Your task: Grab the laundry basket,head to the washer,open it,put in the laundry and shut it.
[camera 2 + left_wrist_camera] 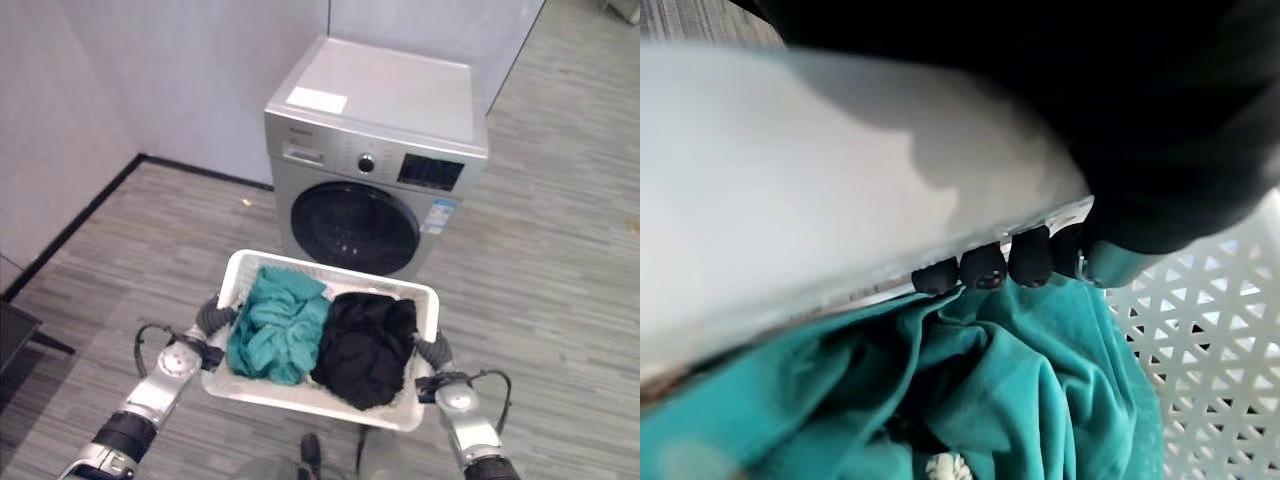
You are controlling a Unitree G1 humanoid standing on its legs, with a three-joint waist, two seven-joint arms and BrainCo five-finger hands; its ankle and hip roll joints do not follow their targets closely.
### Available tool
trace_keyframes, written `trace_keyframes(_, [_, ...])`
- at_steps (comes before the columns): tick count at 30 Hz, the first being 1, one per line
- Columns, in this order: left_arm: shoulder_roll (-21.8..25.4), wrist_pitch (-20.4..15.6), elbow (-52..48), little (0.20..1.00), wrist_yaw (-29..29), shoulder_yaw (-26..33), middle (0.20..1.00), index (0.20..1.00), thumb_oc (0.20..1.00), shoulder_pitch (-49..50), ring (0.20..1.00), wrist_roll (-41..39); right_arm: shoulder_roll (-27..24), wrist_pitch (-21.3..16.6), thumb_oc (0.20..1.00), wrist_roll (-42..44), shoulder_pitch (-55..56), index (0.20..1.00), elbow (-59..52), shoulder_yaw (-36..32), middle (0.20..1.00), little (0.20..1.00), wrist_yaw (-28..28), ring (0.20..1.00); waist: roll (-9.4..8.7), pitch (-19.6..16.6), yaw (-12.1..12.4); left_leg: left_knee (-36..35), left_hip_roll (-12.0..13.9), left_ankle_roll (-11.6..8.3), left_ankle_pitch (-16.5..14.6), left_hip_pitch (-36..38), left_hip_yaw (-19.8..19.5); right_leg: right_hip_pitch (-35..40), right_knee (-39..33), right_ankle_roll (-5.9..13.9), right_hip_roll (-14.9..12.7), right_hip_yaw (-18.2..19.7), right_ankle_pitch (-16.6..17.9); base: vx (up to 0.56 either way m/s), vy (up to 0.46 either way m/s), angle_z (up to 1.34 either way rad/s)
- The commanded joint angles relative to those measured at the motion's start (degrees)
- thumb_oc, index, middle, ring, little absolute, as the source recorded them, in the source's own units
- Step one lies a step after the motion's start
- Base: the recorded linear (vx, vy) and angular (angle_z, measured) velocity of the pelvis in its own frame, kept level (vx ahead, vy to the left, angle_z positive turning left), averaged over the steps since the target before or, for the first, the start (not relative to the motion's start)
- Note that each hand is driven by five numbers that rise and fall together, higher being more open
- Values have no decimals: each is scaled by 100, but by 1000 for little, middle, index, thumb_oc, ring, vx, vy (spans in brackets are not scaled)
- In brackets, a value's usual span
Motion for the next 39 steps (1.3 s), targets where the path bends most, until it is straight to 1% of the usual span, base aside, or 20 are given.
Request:
trace_keyframes(1, [453, -202, -375, 200, 401, 531, 200, 200, 200, -140, 200, 0, -545, -509, 200, 159, -259, 200, -102, -596, 200, 200, 145, 200, -71, -707, 323, -472, 421, -563, -340, 979, -604, 453, -63, -241, 253, -406, 126, 194, -114, 82])
trace_keyframes(2, [453, -202, -375, 200, 401, 532, 200, 200, 200, -138, 200, 0, -546, -509, 200, 159, -257, 200, -103, -596, 200, 200, 145, 200, -69, -706, 320, -472, 423, -563, -341, 980, -607, 456, -63, -242, 254, -410, 124, 260, -205, 33])
trace_keyframes(3, [427, -208, -376, 200, 378, 515, 200, 200, 200, -113, 200, -34, -552, -526, 200, 206, -250, 200, -79, -608, 200, 200, 128, 200, -67, -821, 322, -444, 578, -666, -403, 1098, -638, 539, 41, -299, 319, -520, 44, 272, -224, 4])
trace_keyframes(5, [429, -224, -423, 200, 341, 558, 200, 200, 200, -27, 200, -47, -567, -547, 200, 249, -241, 200, -56, -596, 200, 200, 127, 200, -16, -939, 319, -318, 788, -797, -376, 1179, -626, 692, 68, -378, 436, -736, -80, 314, -258, 40])
trace_keyframes(7, [439, -220, -408, 200, 330, 570, 200, 200, 200, -18, 200, -76, -585, -574, 200, 307, -267, 200, -39, -566, 200, 200, 108, 200, -14, -992, 353, 155, 984, -936, -119, 1084, -604, 898, 43, -486, 598, -790, -205, 232, -255, 23])
trace_keyframes(9, [467, -217, -376, 200, 341, 587, 200, 200, 200, 5, 200, -130, -589, -605, 200, 373, -272, 200, -39, -522, 200, 200, 86, 200, -48, -968, 382, 1101, 1191, -1068, 245, 720, -657, 1132, -30, -662, 773, -790, -309, 168, -285, -8])
trace_keyframes(11, [485, -198, -434, 200, 347, 599, 200, 200, 200, 28, 200, -178, -639, -614, 200, 402, -264, 200, -64, -488, 200, 200, 73, 200, -104, -852, 448, 2182, 1313, -1091, 711, 219, -789, 1352, -105, -864, 884, -761, -379, 86, -252, -17])
trace_keyframes(12, [482, -203, -453, 200, 374, 597, 200, 200, 200, 17, 200, -208, -664, -617, 200, 412, -273, 200, -72, -480, 200, 200, 40, 200, -131, -796, 488, 2552, 1298, -1049, 910, 22, -849, 1427, -134, -929, 915, -738, -408, 31, -206, -33])
trace_keyframes(13, [468, -188, -434, 200, 401, 582, 200, 200, 200, -18, 200, -217, -685, -604, 200, 395, -298, 200, -49, -469, 200, 200, 11, 200, -132, -749, 480, 2845, 1337, -985, 953, -221, -893, 1476, -177, -984, 962, -745, -442, 43, -159, -35])
trace_keyframes(14, [457, -181, -445, 200, 411, 583, 200, 200, 200, -30, 200, -230, -704, -590, 200, 379, -317, 200, -44, -459, 200, 200, -17, 200, -152, -714, 497, 2875, 1352, -934, 939, -409, -868, 1541, -198, -1005, 966, -732, -481, 47, -119, -23])
trace_keyframes(15, [439, -178, -446, 200, 411, 592, 200, 200, 200, -34, 200, -251, -721, -588, 200, 382, -326, 200, -44, -470, 200, 200, -33, 200, -154, -695, 503, 2812, 1397, -896, 851, -592, -816, 1583, -221, -998, 958, -715, -503, 71, -73, 2])
trace_keyframes(16, [430, -184, -452, 200, 398, 601, 200, 200, 200, -29, 200, -254, -728, -589, 200, 383, -318, 200, -53, -491, 200, 200, -47, 200, -163, -688, 505, 2522, 1464, -886, 764, -708, -771, 1618, -245, -979, 943, -729, -524, 96, -22, 10])
trace_keyframes(19, [414, -213, -472, 200, 391, 602, 200, 200, 200, -27, 200, -264, -767, -608, 200, 361, -294, 200, -99, -563, 200, 200, -62, 200, -174, -690, 526, 1256, 1582, -971, 639, -729, -595, 1700, -317, -888, 859, -740, -565, 99, 38, -11])
trace_keyframes(21, [426, -228, -420, 200, 438, 604, 200, 200, 200, -60, 200, -296, -778, -620, 200, 341, -332, 200, -71, -545, 200, 200, -88, 200, -156, -662, 635, 501, 1472, -1073, 849, -790, -716, 1806, -352, -876, 865, -669, -619, 86, 58, -10])
trace_keyframes(23, [445, -254, -346, 200, 509, 635, 200, 200, 200, -79, 200, -307, -763, -653, 200, 318, -410, 200, -23, -484, 200, 200, -93, 200, -109, -599, 779, -40, 1210, -1180, 1156, -749, -1148, 1924, -417, -884, 927, -541, -642, 110, 60, -24])
trace_keyframes(25, [469, -263, -365, 200, 532, 676, 200, 200, 200, -54, 200, -304, -760, -659, 200, 298, -479, 200, -7, -432, 200, 200, -72, 200, -39, -591, 846, -310, 992, -1218, 1215, -715, -1536, 1967, -444, -890, 992, -397, -647, 103, 65, -83])
trace_keyframes(27, [447, -283, -312, 200, 533, 677, 200, 200, 200, -22, 200, -289, -730, -661, 200, 281, -545, 200, 70, -369, 200, 200, -44, 200, 24, -619, 833, -560, 928, -1243, 1218, -574, -1709, 2006, -477, -878, 1008, -325, -649, 83, 83, -90])
trace_keyframes(30, [440, -292, -283, 200, 529, 642, 200, 200, 200, 23, 200, -274, -705, -656, 200, 281, -508, 200, 75, -358, 200, 200, -41, 200, 101, -736, 774, -911, 1005, -1222, 1263, -242, -1520, 2005, -522, -853, 976, -311, -655, 88, 123, -2])
trace_keyframes(33, [462, -309, -310, 200, 521, 631, 200, 200, 200, 23, 200, -236, -672, -643, 200, 277, -518, 200, 81, -356, 200, 200, -39, 200, 147, -837, 758, -1028, 952, -1166, 1190, -47, -1471, 1994, -567, -803, 891, -250, -628, 61, 134, -3])
trace_keyframes(39, [579, -350, -427, 200, 579, 705, 200, 200, 200, -28, 200, -210, -647, -649, 200, 219, -437, 200, -103, -484, 200, 200, -68, 200, 150, -924, 721, -1033, 839, -1021, 1084, 105, -1303, 1982, -481, -738, 741, -122, -627, 60, 102, -15])
